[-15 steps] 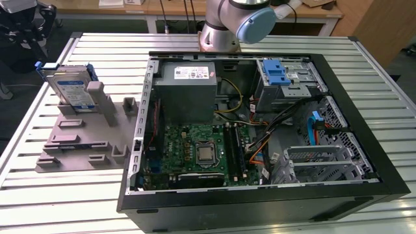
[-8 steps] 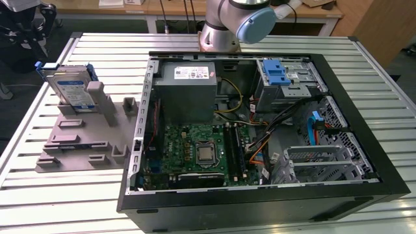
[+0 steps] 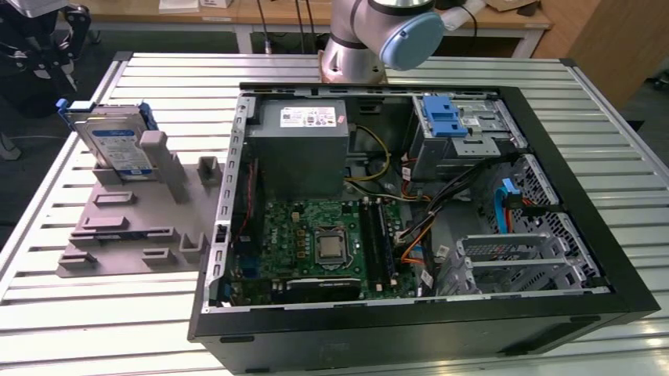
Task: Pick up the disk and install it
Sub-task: 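Pick up the disk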
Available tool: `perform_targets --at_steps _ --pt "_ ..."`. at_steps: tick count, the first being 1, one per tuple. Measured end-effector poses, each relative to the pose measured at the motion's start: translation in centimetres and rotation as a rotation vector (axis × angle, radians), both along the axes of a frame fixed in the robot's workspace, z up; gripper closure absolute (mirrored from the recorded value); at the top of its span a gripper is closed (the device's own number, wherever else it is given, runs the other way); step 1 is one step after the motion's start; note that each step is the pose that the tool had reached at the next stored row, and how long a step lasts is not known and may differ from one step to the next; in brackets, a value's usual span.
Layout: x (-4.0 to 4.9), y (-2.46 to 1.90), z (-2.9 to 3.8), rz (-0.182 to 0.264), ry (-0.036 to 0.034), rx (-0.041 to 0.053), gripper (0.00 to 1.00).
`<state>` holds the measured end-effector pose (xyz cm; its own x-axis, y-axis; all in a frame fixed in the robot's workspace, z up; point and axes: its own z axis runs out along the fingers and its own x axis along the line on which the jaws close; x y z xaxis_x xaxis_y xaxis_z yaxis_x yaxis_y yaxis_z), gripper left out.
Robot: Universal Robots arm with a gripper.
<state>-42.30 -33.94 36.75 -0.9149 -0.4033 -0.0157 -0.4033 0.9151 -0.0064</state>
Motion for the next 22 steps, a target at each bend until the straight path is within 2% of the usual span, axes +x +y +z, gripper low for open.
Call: perform_targets --at_steps 4,22 --pt "-0.02 0.0 0.0 0.021 0.0 0.0 0.89" --pt "-0.02 0.0 0.0 0.034 0.0 0.0 0.89"
